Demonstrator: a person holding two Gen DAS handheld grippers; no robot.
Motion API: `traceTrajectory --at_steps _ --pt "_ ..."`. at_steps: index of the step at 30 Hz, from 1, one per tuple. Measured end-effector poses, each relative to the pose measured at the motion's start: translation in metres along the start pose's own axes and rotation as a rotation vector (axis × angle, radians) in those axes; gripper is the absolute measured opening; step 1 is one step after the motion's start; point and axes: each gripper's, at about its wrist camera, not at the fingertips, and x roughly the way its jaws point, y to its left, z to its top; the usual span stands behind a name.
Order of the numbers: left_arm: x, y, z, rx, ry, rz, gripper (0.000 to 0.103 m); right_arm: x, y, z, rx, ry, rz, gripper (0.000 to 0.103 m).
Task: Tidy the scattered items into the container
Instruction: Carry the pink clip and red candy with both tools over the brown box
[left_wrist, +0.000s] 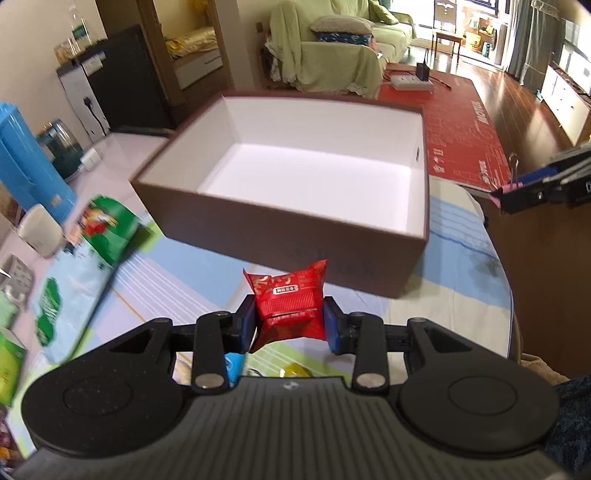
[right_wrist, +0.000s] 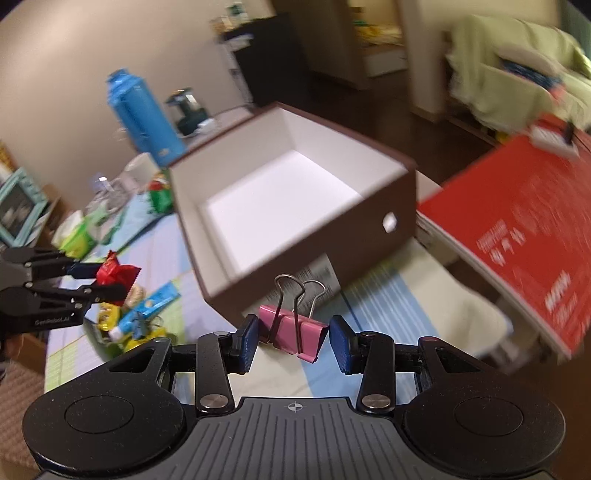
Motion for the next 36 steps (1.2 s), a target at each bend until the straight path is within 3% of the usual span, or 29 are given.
traceTrajectory --at_steps 8,17,27,36 --pt "-0.020 -0.001 0.057 0.079 -0.034 0.033 0.033 -0.001 -0.002 0.075 -0.133 0.000 0.108 0.041" --pt "0.038 0.003 0.129 0.093 0.033 0.061 0.033 0.063 -0.004 0.147 -0.231 0.072 0.136 0.041" --pt "0.105 0.015 0.148 0.125 0.150 0.075 0.033 0.120 -0.027 0.174 -0.324 0.226 0.134 0.041" --pt "0.163 0.028 0.143 0.118 0.244 0.070 0.033 0.174 -0.045 0.164 -0.347 0.359 0.140 0.041"
